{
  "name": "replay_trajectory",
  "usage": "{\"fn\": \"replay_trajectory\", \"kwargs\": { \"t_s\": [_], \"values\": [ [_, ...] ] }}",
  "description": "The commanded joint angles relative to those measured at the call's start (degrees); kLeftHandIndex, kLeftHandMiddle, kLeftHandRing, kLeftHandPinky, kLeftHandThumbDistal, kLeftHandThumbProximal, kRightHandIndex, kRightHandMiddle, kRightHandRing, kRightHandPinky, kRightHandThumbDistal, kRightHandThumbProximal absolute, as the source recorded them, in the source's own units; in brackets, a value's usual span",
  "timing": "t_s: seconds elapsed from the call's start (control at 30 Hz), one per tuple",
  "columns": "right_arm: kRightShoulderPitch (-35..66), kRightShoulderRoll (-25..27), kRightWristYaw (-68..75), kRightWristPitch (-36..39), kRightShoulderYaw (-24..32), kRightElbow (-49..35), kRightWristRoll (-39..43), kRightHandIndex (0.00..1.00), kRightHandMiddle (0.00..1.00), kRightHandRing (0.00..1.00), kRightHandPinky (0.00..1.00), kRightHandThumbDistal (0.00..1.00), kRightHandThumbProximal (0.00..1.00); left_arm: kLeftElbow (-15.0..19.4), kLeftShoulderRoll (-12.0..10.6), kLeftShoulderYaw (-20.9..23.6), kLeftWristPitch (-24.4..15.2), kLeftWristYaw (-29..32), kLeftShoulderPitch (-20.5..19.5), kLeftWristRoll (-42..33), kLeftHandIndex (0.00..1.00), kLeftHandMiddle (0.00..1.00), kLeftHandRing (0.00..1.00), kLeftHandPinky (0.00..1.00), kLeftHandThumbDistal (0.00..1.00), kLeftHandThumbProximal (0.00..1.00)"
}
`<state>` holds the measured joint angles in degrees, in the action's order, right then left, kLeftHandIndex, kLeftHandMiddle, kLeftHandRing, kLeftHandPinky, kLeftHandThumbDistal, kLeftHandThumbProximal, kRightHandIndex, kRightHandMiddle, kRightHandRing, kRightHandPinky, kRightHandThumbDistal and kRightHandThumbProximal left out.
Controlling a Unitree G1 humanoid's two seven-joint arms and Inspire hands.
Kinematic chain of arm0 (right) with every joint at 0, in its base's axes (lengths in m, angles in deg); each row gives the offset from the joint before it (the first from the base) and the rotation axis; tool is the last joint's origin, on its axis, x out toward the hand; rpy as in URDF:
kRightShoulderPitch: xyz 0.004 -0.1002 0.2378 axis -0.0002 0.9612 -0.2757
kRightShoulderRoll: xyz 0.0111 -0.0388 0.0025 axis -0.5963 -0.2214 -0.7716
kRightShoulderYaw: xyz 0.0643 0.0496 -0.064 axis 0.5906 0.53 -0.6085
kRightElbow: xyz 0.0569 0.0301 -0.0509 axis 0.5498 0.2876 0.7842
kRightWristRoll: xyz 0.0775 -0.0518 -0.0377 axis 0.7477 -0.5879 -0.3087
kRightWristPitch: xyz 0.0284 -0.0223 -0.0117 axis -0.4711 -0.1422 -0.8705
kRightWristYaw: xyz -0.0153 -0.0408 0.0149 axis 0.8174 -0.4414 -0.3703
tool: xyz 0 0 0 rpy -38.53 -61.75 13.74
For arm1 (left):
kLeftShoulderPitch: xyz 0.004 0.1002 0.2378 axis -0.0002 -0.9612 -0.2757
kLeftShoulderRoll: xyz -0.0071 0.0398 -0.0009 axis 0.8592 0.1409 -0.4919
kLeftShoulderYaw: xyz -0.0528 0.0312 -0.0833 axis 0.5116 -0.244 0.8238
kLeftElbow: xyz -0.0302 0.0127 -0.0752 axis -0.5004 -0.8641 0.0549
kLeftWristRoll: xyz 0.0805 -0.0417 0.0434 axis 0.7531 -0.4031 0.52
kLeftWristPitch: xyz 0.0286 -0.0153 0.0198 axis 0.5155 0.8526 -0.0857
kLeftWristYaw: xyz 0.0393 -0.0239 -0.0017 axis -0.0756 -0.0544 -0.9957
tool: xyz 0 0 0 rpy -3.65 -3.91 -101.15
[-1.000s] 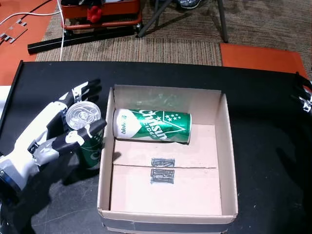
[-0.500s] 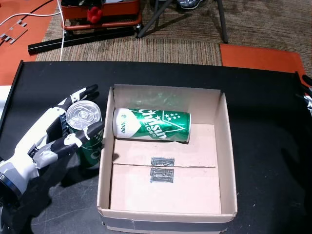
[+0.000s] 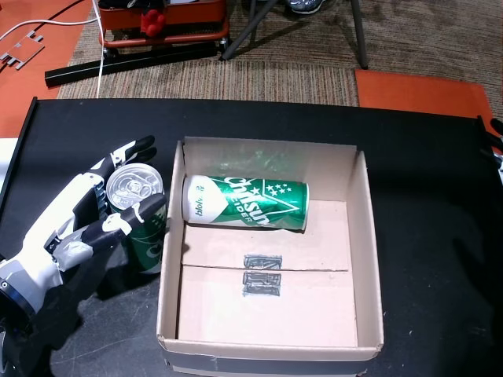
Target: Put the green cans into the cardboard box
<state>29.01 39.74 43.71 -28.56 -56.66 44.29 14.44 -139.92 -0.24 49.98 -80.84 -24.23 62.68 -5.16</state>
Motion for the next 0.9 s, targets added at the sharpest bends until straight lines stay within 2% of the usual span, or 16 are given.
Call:
{"fn": "replay_trajectory", "kwargs": {
  "t_s": [0.0,0.27,0.47,0.73,0.87],
  "values": [
    [0.6,0.5,0.2,0.3,0.2,-0.4,0.5,0.70,0.72,0.75,0.87,1.00,0.61,-0.7,-0.1,-0.6,0.5,-1.0,-1.1,1.3,1.00,1.00,1.00,1.00,0.87,0.53],
    [1.3,0.8,0.2,-0.1,0.2,-1.3,0.7,0.70,0.72,0.75,0.87,1.00,0.61,-1.0,-0.9,-1.8,0.5,-3.4,-1.8,3.0,1.00,1.00,1.00,1.00,0.86,0.55],
    [1.6,1.1,-0.5,-0.6,0.5,-1.6,1.2,0.69,0.72,0.75,0.88,1.00,0.60,-1.1,-1.8,-2.1,0.8,-4.5,-2.2,3.3,1.00,1.00,1.00,1.00,0.90,0.54],
    [1.8,1.3,-0.5,-1.5,0.8,-1.8,1.2,0.69,0.71,0.75,0.87,1.00,0.60,-1.1,-2.6,-1.5,1.1,-4.3,-2.3,2.8,1.00,1.00,1.00,1.00,0.82,0.54],
    [1.7,1.3,-1.1,-1.6,1.1,-1.8,1.3,0.70,0.72,0.76,0.87,1.00,0.60,-1.1,-2.7,-1.6,0.9,-4.6,-2.3,3.1,1.00,1.00,1.00,1.00,0.84,0.55]
  ]
}}
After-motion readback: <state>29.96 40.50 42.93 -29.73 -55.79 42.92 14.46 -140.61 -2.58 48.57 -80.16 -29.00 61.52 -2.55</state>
